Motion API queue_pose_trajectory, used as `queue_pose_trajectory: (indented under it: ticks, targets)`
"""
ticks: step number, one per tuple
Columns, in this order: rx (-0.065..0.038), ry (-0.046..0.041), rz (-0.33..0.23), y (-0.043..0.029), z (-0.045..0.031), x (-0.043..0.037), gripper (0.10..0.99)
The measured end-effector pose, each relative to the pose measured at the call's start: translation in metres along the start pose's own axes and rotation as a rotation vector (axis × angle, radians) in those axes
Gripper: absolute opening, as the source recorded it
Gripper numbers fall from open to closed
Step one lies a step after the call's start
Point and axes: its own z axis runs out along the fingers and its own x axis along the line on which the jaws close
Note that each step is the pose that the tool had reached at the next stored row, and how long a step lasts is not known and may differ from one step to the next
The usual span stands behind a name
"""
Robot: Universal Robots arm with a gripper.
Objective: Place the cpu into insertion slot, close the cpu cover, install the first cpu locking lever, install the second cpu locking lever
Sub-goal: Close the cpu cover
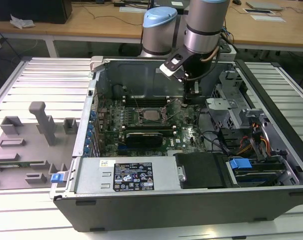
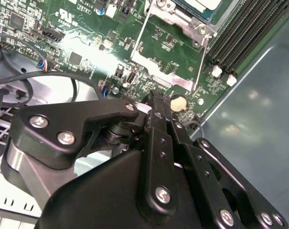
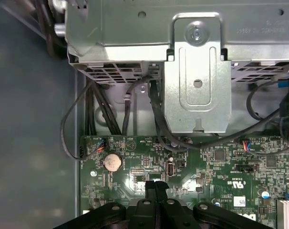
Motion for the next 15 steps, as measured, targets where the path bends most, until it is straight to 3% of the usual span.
queue_pose_trajectory:
  ticks: [2,4,7,8,10,11,12,15]
  targets:
    - [0.0,-0.0016,0.0,-0.0001,0.0053,-0.0003,0.106]
    - [0.002,-0.0111,0.0,-0.0003,0.0087,-0.0004,0.106]
    - [0.003,-0.0147,0.0,-0.0003,0.0092,-0.0004,0.106]
    - [0.021,-0.0139,0.0,-0.0002,0.0094,-0.0005,0.106]
    - [0.076,-0.0124,0.002,0.0003,0.01,-0.0005,0.106]
    - [0.131,-0.0105,0.005,0.0008,0.0105,-0.0004,0.106]
    - [0.139,-0.0101,0.005,0.0009,0.0105,-0.0004,0.106]
    - [0.139,-0.0102,0.005,0.0007,0.0105,-0.0004,0.106]
